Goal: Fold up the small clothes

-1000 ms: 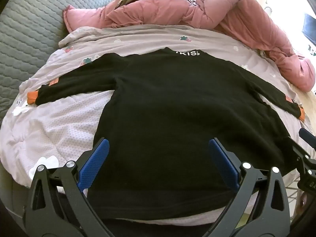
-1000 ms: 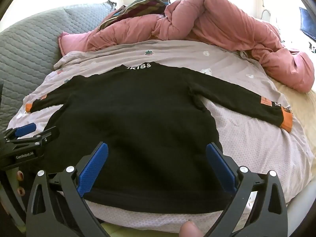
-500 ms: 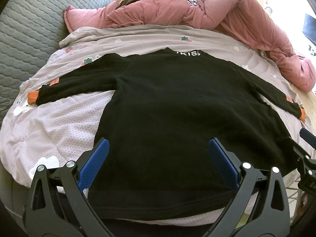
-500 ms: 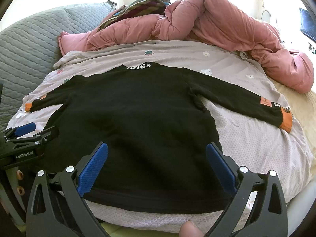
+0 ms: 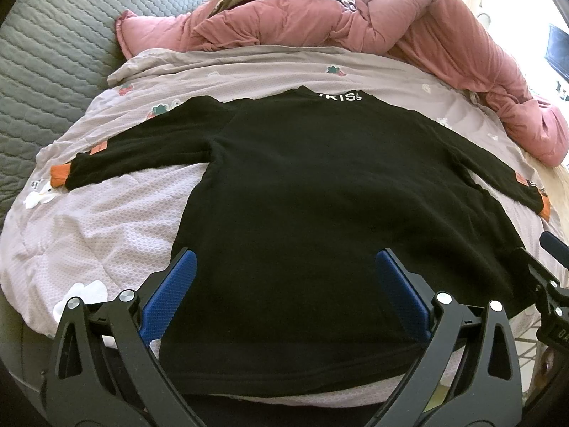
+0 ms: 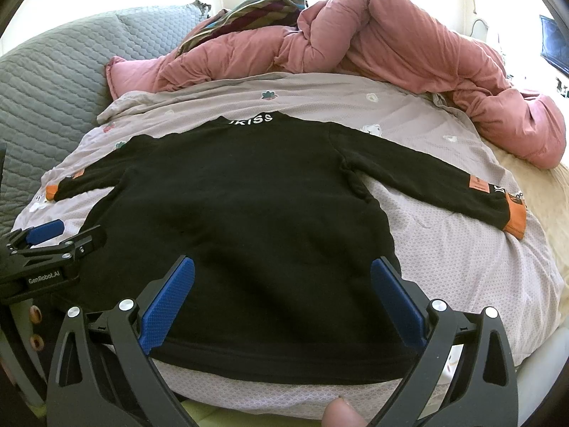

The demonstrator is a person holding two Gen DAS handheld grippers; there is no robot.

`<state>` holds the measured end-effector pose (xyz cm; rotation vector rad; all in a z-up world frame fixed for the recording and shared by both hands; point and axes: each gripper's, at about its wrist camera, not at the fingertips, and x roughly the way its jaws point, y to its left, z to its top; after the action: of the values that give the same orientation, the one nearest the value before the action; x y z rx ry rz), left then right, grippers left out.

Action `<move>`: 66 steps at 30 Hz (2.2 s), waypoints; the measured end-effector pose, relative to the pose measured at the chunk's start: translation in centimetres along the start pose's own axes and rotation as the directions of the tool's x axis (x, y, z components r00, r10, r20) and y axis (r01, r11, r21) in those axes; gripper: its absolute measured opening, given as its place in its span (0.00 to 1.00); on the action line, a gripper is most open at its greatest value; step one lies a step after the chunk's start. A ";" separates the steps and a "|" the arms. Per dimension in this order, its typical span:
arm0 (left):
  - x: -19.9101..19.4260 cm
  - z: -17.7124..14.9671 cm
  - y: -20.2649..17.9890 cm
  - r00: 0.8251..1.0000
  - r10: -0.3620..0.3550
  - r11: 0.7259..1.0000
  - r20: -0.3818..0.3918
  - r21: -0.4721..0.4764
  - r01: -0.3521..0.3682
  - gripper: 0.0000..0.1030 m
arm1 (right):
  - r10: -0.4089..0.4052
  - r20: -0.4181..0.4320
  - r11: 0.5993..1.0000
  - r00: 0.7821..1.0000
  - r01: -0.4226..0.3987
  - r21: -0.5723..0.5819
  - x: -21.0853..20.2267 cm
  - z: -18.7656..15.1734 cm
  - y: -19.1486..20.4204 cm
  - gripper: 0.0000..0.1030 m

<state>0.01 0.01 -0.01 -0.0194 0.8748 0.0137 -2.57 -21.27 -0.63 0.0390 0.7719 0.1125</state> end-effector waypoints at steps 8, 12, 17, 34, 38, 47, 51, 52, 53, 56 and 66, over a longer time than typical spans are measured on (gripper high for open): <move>0.0 0.0 0.0 1.000 0.001 1.000 0.000 0.002 -0.001 0.92 | 0.000 0.000 1.000 1.000 0.000 -0.001 0.0 0.0 0.0 0.96; 0.0 0.0 0.0 1.000 -0.001 1.000 -0.002 0.001 0.001 0.92 | -0.001 -0.001 1.000 1.000 0.001 0.000 0.0 0.0 0.0 0.96; 0.1 0.0 0.1 1.000 -0.002 1.000 -0.003 0.001 0.002 0.92 | 0.002 0.002 1.000 1.000 -0.002 -0.001 0.1 0.1 0.0 0.96; 1.4 1.0 -0.4 1.000 -0.014 1.000 -0.013 0.010 0.014 0.92 | 0.006 0.015 1.000 1.000 -0.006 -0.006 0.9 0.8 -0.3 0.96; 1.7 1.7 -0.9 1.000 -0.006 1.000 -0.011 0.025 0.006 0.92 | 0.005 0.021 1.000 1.000 -0.005 -0.009 1.3 1.4 -0.7 0.96; 2.4 3.4 -2.0 1.000 0.000 0.999 -0.007 0.036 0.000 0.92 | -0.018 0.033 1.000 0.999 0.018 0.020 2.5 3.3 -2.5 0.96; 2.9 4.3 -2.5 1.000 0.003 0.999 -0.008 0.045 -0.003 0.92 | -0.025 0.027 0.999 0.999 0.024 0.041 3.2 3.9 -3.7 0.96; 3.0 4.4 -2.6 1.000 0.002 0.999 -0.008 0.049 -0.002 0.92 | -0.032 0.025 0.998 0.999 0.030 0.054 3.5 4.1 -4.2 0.96; 3.1 4.6 -2.8 1.000 0.003 0.999 -0.009 0.052 -0.003 0.92 | -0.041 0.028 0.998 0.999 0.039 0.057 3.6 4.2 -4.4 0.96; 3.7 5.5 -3.2 1.000 0.000 0.998 -0.018 0.057 0.001 0.92 | -0.080 0.033 0.994 0.996 0.078 0.078 4.1 4.7 -5.7 0.96; 6.4 8.7 -3.9 0.999 -0.018 0.999 -0.039 0.045 0.020 0.92 | -0.148 0.035 0.976 0.988 0.140 0.168 5.9 6.8 -11.0 0.96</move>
<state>10.82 -3.68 0.69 0.0144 0.9136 -0.0240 7.33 -31.48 -0.74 0.1421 0.7329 -0.0899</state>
